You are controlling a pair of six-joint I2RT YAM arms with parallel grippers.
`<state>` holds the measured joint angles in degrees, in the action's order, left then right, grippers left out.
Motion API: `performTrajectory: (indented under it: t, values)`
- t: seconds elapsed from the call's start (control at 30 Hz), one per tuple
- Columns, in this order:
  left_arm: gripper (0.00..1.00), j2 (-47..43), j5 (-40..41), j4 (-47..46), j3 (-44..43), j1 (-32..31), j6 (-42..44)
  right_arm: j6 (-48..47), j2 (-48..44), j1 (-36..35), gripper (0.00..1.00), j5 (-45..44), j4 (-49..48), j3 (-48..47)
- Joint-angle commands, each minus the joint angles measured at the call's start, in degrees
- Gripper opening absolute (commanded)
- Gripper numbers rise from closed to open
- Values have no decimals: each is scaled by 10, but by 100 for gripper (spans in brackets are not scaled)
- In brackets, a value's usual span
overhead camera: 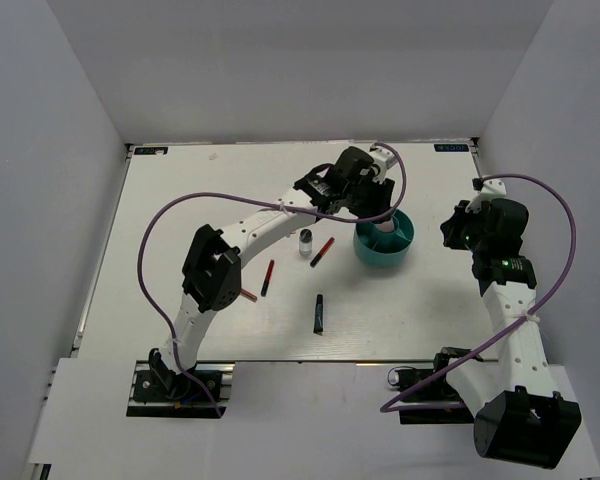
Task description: Organize the makeup
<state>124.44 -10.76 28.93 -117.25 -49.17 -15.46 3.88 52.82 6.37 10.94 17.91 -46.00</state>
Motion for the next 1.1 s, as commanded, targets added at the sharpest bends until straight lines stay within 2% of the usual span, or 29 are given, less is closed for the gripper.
performTrajectory:
  t: [0.0, 0.03, 0.13, 0.37, 0.6, 0.67, 0.7, 0.73, 0.77, 0.8, 0.83, 0.9, 1.07]
  values:
    - [30, -13, 9, 1, -25, -8, 5, 2, -12, 3, 0, 8, -20, 4]
    - [41, -11, 10, 2, -24, -8, 4, 3, -14, 3, 0, 8, -20, 4]
    - [61, -10, 12, -2, -25, -8, 2, 3, -15, 3, 0, 10, -20, 6]
    - [71, -10, 17, -20, -25, -8, -16, 1, -16, 3, 0, 11, -23, 10]
    - [72, -31, 25, -41, -27, -8, -28, -18, -18, 2, 0, 41, -23, 7]
    - [73, -46, 31, -55, -25, -8, -32, -56, -18, 3, 13, 110, -22, 8]
    - [75, -66, 36, -58, -26, -8, -33, -70, -18, 3, 30, 148, -20, 6]
    - [77, -78, 40, -62, -25, -2, -35, -111, -18, 2, 38, 222, -16, 7]
    - [78, -91, 43, -66, -24, -2, -36, -133, -18, 2, 47, 260, -12, 6]
    - [80, -117, 49, -66, -20, 6, -38, -154, -17, 2, 60, 302, -8, 5]
    - [81, -132, 56, -65, -18, 6, -39, -197, -18, 0, 66, 371, 0, 4]
    - [85, -181, 90, -56, 3, 6, -33, -233, -18, -3, 77, 456, 2, 6]
    - [87, -300, 146, -43, 121, 11, -45, -317, -5, -14, 82, 527, 12, -8]
